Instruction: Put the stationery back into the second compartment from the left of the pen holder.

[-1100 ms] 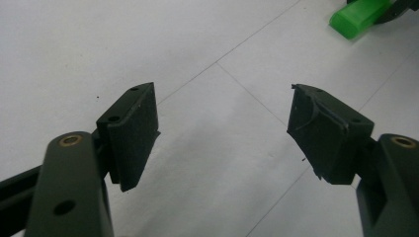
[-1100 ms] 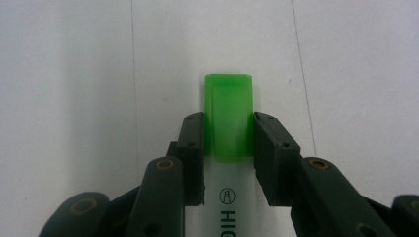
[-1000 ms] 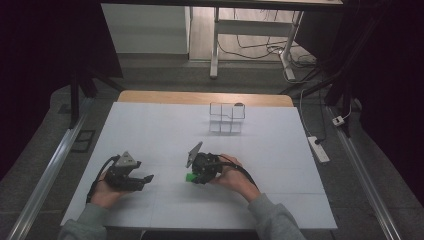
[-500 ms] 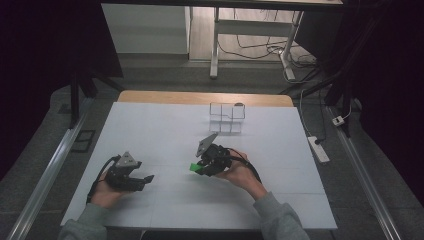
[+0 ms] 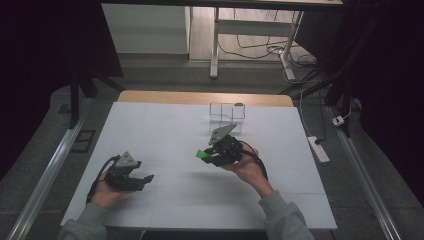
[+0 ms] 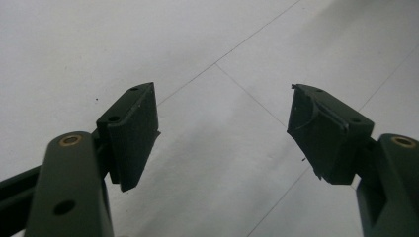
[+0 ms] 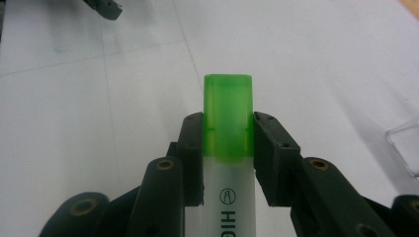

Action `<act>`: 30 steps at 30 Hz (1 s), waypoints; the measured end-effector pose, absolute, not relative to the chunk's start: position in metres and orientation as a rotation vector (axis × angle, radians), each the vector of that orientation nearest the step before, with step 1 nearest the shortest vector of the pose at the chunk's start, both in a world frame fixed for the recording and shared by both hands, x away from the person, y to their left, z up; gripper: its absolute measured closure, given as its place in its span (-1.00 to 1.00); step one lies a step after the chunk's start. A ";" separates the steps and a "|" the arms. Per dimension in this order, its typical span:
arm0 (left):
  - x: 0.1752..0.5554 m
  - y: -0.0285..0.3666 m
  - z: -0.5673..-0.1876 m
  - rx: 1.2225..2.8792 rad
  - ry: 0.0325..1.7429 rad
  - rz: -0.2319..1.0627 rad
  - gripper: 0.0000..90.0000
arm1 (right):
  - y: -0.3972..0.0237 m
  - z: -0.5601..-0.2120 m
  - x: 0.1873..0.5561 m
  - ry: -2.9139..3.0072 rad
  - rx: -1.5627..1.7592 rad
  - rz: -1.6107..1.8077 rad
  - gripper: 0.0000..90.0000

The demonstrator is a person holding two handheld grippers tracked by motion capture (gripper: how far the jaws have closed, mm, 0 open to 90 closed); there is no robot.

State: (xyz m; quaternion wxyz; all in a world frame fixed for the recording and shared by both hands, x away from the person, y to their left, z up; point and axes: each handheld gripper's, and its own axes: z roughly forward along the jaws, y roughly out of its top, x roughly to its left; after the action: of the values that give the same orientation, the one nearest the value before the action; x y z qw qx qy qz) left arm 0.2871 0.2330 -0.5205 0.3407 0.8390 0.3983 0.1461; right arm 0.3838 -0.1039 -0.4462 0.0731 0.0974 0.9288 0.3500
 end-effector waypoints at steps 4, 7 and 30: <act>0.287 0.233 -0.520 2.182 1.036 0.381 -0.39 | -0.108 -0.441 0.384 2.752 0.317 1.076 0.48; 0.287 0.233 -0.520 2.182 1.035 0.381 -0.39 | -0.112 -0.437 0.384 2.717 0.347 1.106 0.48; 0.286 0.235 -0.519 2.177 1.035 0.397 -0.39 | -0.132 -0.425 0.390 2.575 0.499 1.175 0.48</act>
State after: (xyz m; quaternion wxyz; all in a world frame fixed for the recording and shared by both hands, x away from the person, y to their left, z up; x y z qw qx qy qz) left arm 0.2857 0.2346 -0.5192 0.3425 0.8372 0.3980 0.1526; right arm 0.3902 -0.1317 -0.4251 0.1334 0.1719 0.8879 0.4053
